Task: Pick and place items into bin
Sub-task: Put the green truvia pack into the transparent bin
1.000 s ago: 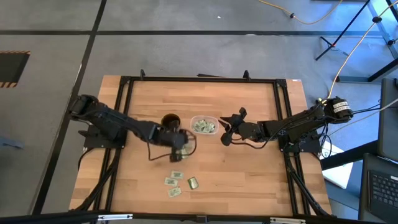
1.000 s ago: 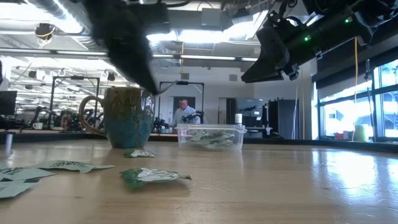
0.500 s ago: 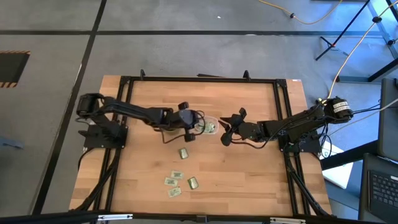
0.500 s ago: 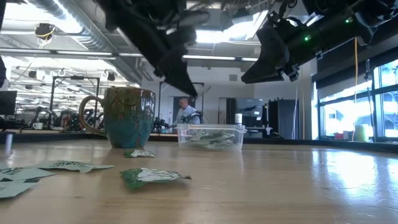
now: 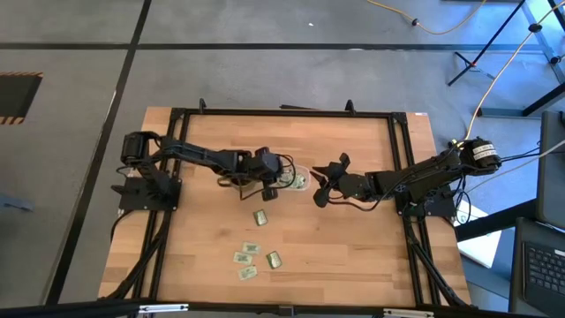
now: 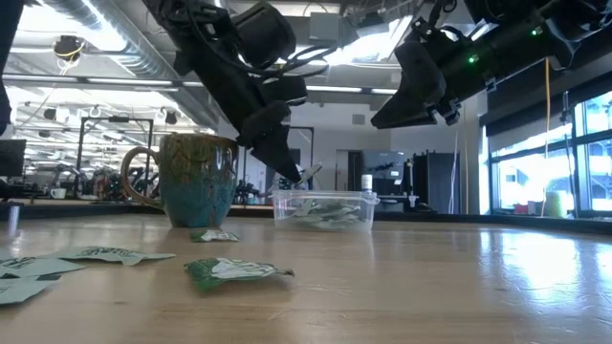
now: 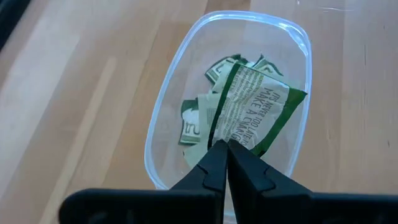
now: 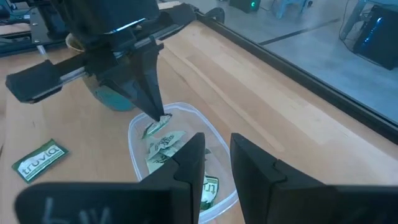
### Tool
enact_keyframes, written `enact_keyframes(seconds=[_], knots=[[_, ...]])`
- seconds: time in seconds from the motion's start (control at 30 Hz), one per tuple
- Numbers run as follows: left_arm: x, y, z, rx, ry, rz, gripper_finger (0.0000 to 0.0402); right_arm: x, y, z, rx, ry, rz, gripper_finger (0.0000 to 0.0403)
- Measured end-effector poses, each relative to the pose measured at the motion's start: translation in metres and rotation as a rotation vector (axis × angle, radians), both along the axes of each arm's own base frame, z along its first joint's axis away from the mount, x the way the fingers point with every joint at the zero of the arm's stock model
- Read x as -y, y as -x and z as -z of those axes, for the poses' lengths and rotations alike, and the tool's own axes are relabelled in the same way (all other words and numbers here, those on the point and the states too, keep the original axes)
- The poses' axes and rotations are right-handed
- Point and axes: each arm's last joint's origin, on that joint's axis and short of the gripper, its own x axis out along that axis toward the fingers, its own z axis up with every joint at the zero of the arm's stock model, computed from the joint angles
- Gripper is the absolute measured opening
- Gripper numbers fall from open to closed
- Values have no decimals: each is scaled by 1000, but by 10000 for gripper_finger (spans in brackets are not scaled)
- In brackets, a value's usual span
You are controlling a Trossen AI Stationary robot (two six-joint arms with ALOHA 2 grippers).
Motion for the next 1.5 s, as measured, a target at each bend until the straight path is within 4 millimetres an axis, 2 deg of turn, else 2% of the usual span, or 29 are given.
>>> enact_keyframes(seconds=[0.33,0.5,0.6,0.73,0.8,0.9,1.1,1.27,1.5], knots=[[-1,1,1,-10,14,-2,40,0,0,0,-1,-4,-8,80],[3,-1,-15,10,-6,48,47,-1,0,0,-2,-9,-19,80],[17,-6,-31,42,-23,180,46,-1,0,1,-12,-7,-19,80],[46,-1,-44,-10,-5,409,40,-1,1,2,-22,-7,-21,80],[60,8,-40,-96,10,481,37,-1,1,2,-21,-8,-22,80],[78,20,-31,-232,67,481,35,-1,0,2,-20,-16,-32,80],[104,32,-14,-303,37,512,48,-1,0,2,-20,-23,-44,80],[110,27,-3,-300,17,487,65,-2,0,2,-17,-24,-44,81],[107,15,18,-314,17,481,85,-2,0,2,-17,-25,-44,81]])
